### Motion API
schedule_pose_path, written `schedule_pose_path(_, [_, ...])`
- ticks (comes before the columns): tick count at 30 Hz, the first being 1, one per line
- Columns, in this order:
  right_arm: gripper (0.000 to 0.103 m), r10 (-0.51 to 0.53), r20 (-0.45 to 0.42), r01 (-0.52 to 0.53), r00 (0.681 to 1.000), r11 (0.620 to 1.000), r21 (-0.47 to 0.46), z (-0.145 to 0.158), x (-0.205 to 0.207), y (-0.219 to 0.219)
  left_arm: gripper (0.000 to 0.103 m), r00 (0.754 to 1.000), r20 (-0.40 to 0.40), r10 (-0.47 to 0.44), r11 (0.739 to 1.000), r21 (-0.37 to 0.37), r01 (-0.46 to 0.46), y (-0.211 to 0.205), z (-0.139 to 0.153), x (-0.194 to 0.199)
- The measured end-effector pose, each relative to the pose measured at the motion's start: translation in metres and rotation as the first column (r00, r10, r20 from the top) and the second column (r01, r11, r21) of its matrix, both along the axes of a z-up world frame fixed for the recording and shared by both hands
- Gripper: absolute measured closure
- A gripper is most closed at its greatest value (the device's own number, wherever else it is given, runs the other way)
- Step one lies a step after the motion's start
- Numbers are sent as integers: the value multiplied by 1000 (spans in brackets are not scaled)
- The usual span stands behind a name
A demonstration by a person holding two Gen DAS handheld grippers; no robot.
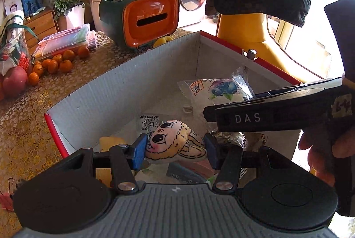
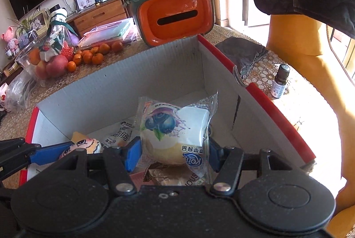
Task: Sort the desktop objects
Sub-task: 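Lower the toy into the red box and open left tool while right tool releases the bread bag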
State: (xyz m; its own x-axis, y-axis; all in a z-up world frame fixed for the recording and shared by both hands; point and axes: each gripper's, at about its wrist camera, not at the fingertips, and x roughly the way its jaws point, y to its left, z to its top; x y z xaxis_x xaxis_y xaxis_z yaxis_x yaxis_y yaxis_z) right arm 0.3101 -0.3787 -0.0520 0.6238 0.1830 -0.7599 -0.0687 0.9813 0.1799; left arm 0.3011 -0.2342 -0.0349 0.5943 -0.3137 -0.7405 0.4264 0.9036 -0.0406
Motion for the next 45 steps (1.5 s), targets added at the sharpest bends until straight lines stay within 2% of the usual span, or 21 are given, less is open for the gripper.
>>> schedule_pose_path(5, [43, 3, -13, -3, 1000, 1000, -7, -3, 3, 2, 49, 999, -40, 4, 1000, -11, -5, 2, -7, 6])
schedule_pose_path(10, [37, -7, -13, 7, 1000, 1000, -8, -1, 3, 1, 45, 999, -43, 10, 1000, -20, -10, 3, -6, 5])
schedule_pose_path(12, [36, -13, -13, 13, 1000, 1000, -12, 1, 3, 1, 39, 999, -46, 22, 999, -29, -24, 5, -6, 5])
schedule_pose_path(17, [35, -21, -8, 21, 1000, 1000, 6, 4, -2, -2, 33, 999, -43, 24, 998, -53, -27, 7, -1, 0])
schedule_pose_path(22, [30, -13, 3, 13, 1000, 1000, 11, 12, -9, 0, 33, 999, -40, 15, 998, -65, -17, 8, 4, -10])
schedule_pose_path(45, [28, 67, 104, -65, 992, 998, -26, 74, -85, 28, 33, 998, 67, 14, 991, -133, -5, 44, 65, -90])
